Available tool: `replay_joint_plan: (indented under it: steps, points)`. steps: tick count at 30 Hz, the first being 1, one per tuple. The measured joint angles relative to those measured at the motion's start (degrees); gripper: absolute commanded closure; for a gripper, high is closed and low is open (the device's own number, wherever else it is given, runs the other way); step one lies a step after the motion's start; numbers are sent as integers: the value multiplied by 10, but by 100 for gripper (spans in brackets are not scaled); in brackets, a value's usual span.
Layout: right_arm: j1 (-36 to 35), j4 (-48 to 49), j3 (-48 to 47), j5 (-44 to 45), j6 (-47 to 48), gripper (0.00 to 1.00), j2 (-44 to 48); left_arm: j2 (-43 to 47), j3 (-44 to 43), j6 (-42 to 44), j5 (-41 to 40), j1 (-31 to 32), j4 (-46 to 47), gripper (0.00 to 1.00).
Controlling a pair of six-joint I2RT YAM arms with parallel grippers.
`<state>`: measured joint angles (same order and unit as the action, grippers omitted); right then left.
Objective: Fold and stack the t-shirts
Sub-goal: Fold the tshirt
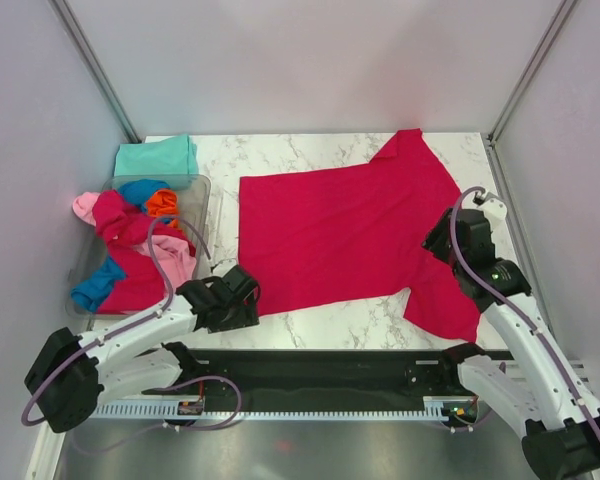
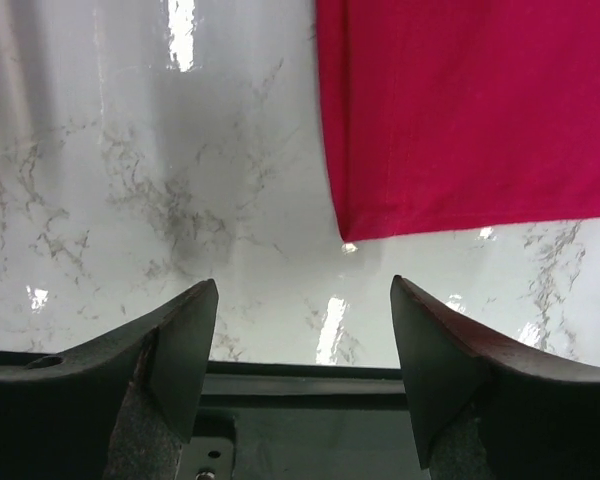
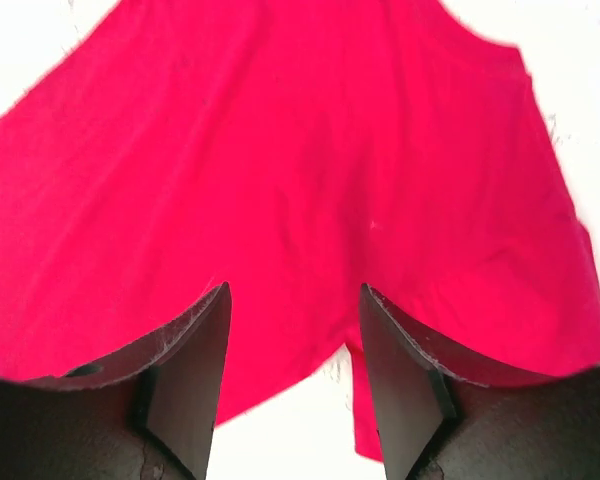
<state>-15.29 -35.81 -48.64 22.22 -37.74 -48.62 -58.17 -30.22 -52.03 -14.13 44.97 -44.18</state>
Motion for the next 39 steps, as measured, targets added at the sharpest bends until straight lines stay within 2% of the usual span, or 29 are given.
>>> replay_joint_plan:
  steps: [7,8,10,11,14,20,23,26,28,31,35,39]
  points:
    - [0,-24,39,-44,-2,39,22,-38,17,-11,-6,-14,88,28]
    - [0,-25,41,-47,-2,40,23,-41,17,-11,-6,-18,94,34]
    - [0,-27,46,-54,-3,40,29,-47,17,-11,-6,-26,110,47]
    - [0,-27,49,-56,-6,40,32,-53,17,-10,-6,-30,120,67]
    - [0,-28,65,-57,-21,39,44,-75,14,-2,-5,-37,148,98]
    - [-3,-50,102,-54,-55,39,26,-91,12,10,11,-38,191,98]
    - [-17,-71,109,-39,-77,39,5,-89,13,14,28,-81,197,98]
    - [-34,-91,109,-15,-103,40,-9,-60,24,23,56,-211,212,98]
    - [-42,-102,109,-3,-114,41,-22,-19,35,34,89,-319,231,98]
    - [-59,-123,109,10,-135,41,-42,18,39,47,124,-404,262,98]
    - [-130,-147,110,29,-185,41,-55,-17,40,59,186,-427,303,98]
    - [-263,-174,105,49,-265,40,-113,-46,50,67,236,-428,348,98]
